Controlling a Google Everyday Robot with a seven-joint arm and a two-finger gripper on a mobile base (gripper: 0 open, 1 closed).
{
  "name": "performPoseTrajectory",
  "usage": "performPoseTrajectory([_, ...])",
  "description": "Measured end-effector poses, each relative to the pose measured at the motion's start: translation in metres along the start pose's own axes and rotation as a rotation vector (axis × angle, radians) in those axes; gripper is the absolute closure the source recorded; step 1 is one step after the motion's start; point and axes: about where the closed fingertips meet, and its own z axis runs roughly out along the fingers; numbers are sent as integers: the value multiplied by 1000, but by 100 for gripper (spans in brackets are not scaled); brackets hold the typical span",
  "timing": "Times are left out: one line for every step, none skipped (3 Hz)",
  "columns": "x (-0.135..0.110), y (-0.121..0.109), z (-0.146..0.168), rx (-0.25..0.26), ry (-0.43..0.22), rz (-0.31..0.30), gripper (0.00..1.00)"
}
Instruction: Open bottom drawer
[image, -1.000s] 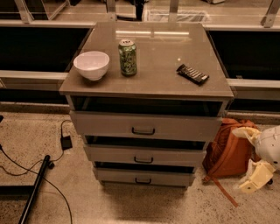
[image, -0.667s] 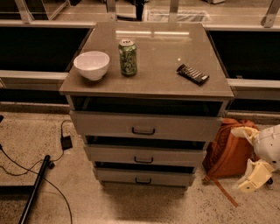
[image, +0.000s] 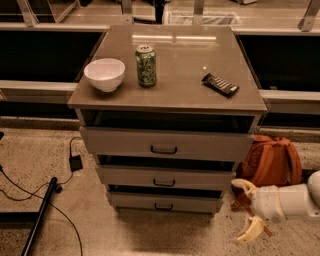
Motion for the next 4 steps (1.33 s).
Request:
performPoseTrajectory([42, 8, 45, -78, -61, -15, 0])
performPoseTrajectory([50, 13, 56, -96, -78, -2, 0])
performPoseTrajectory([62, 2, 81, -102, -47, -118, 0])
performPoseTrajectory([99, -31, 126, -75, 29, -349, 0])
